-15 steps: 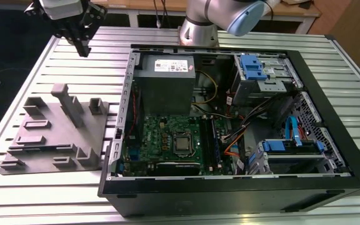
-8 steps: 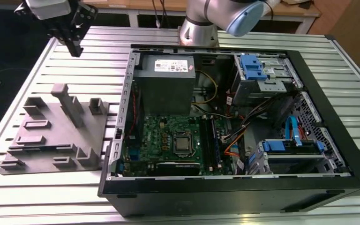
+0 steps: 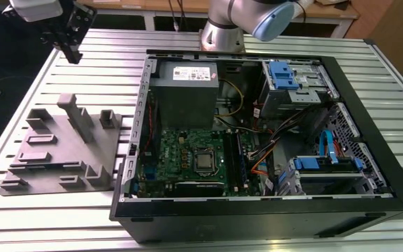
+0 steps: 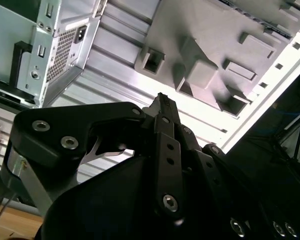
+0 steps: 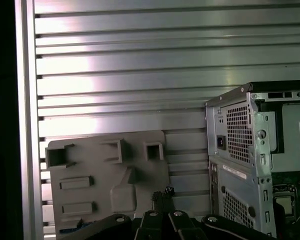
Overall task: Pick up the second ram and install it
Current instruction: 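Reach for the second ram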
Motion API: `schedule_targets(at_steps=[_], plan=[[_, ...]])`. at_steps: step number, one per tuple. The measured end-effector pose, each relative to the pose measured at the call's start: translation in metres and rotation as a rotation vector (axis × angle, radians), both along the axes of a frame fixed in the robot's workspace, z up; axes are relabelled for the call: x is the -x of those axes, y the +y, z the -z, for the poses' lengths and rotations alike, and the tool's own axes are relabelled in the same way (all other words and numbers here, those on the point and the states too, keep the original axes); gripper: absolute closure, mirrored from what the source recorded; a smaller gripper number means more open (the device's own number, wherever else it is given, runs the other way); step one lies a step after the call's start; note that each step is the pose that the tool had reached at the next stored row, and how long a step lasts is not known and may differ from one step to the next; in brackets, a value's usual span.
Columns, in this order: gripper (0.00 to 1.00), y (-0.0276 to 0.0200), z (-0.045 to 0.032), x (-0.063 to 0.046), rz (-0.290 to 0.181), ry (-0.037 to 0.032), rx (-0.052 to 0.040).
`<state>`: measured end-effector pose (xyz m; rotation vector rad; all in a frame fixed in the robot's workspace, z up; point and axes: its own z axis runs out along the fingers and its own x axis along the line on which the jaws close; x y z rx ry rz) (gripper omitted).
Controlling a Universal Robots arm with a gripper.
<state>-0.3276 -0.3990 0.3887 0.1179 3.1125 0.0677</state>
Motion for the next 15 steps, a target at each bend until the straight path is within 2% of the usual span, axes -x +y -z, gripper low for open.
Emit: schedule_targets(at_steps=[15], plan=[[0.93, 0.0000, 0.0011, 0.035, 0.000, 0.0001, 0.0001]])
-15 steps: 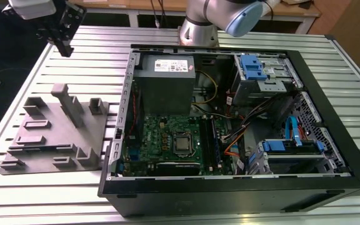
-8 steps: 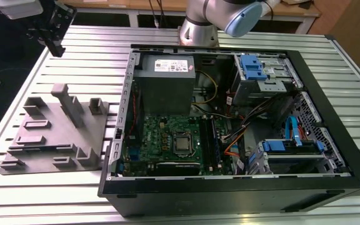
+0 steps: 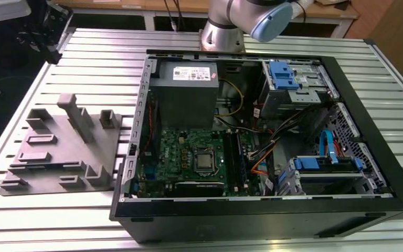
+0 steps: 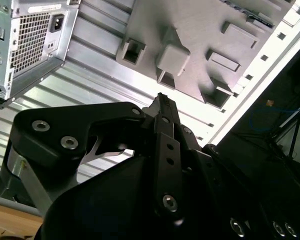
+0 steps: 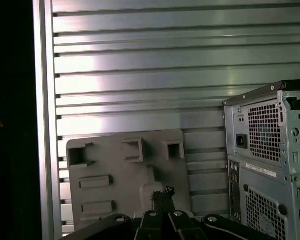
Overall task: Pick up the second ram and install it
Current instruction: 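Reach for the second ram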
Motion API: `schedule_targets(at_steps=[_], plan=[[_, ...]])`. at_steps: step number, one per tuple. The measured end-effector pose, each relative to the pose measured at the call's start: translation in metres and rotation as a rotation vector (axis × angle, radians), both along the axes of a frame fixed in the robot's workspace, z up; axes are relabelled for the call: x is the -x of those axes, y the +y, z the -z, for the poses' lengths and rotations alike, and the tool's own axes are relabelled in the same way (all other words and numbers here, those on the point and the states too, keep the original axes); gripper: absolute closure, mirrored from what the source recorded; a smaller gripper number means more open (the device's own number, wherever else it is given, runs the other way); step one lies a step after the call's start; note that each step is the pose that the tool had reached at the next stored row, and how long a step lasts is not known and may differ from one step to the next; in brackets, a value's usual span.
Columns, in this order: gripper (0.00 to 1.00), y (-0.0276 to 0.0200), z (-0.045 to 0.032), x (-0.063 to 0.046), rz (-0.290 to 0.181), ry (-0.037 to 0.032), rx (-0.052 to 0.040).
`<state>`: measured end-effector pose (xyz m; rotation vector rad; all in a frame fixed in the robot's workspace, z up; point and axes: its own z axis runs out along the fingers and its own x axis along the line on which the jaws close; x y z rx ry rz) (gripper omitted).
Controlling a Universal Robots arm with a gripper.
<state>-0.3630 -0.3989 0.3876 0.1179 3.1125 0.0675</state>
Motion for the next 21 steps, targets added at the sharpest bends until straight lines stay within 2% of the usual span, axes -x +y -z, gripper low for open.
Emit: schedule_targets(at_steps=[9, 13, 17, 21], plan=[[0.93, 0.0000, 0.0009, 0.023, 0.000, -0.0001, 0.0000], [0.93, -0.0010, 0.0017, 0.027, 0.000, -0.0001, -0.0001], [0.93, -0.0072, 0.0033, 0.029, 0.000, 0.0000, 0.0000], [0.93, -0.0168, 0.0050, 0.031, 0.000, 0.0000, 0.0000]])
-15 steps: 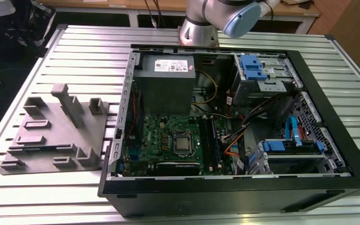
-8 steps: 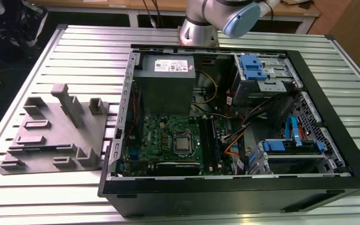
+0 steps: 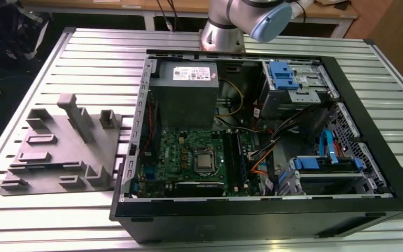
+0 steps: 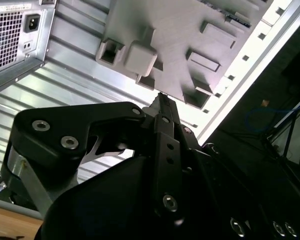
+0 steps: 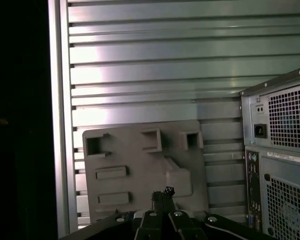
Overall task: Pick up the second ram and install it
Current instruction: 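Reach for the second ram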
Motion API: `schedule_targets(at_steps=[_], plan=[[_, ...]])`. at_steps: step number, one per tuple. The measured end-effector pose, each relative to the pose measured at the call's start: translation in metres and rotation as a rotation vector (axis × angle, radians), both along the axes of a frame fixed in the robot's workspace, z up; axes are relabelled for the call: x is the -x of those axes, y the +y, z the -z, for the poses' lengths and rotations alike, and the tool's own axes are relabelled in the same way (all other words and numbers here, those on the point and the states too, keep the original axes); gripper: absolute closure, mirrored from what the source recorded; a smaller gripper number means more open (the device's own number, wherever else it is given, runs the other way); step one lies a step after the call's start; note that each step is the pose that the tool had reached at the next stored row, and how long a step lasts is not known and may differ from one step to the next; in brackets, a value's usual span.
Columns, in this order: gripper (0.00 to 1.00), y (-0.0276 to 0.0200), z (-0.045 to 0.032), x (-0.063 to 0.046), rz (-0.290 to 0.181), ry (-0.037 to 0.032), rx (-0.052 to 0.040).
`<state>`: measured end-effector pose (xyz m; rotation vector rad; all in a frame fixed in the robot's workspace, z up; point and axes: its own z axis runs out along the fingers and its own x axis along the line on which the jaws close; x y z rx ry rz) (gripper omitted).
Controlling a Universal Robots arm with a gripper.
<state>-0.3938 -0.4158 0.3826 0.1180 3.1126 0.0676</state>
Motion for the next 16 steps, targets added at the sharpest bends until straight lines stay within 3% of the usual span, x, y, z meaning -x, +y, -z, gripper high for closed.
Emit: schedule_targets(at_steps=[6, 16], plan=[[0.93, -0.0131, 0.0032, 0.002, 0.000, -0.0001, 0.0000], [0.93, -0.0301, 0.0112, 0.006, 0.000, -0.0002, -0.0001]])
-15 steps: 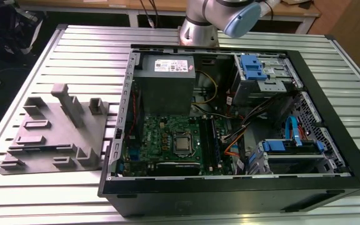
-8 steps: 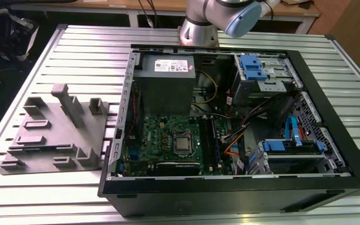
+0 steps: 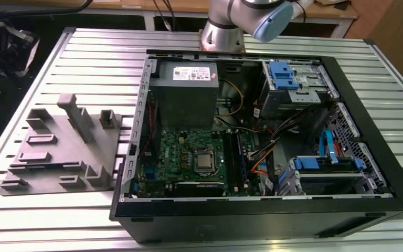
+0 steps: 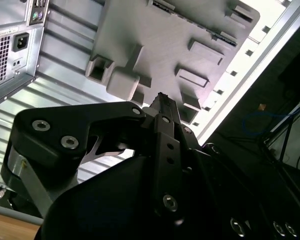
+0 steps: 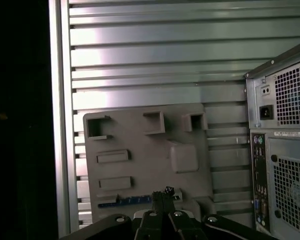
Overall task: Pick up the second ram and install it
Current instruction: 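Reach for the second ram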
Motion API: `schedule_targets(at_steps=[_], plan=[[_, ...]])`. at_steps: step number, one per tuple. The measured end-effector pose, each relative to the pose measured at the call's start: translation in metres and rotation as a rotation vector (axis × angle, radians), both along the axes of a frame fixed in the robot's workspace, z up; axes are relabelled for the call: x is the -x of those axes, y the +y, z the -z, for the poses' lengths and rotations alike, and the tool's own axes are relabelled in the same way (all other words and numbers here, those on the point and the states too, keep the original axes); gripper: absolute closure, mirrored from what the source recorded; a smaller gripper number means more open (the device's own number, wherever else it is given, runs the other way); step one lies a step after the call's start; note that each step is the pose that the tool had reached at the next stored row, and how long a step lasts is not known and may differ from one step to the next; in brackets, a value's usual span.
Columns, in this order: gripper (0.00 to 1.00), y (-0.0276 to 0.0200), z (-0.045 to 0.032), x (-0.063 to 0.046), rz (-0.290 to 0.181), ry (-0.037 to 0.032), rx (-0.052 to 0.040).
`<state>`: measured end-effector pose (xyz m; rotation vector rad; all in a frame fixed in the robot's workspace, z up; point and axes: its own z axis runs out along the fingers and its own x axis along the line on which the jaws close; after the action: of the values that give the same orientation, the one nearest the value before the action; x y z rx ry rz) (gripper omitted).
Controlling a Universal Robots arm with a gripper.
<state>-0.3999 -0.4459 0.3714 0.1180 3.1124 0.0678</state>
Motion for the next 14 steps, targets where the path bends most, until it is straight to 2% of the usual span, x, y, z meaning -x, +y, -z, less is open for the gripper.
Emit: schedule_targets(at_steps=[14], plan=[[0.93, -0.0207, 0.0138, 0.008, 0.000, 0.0001, 0.0000]])
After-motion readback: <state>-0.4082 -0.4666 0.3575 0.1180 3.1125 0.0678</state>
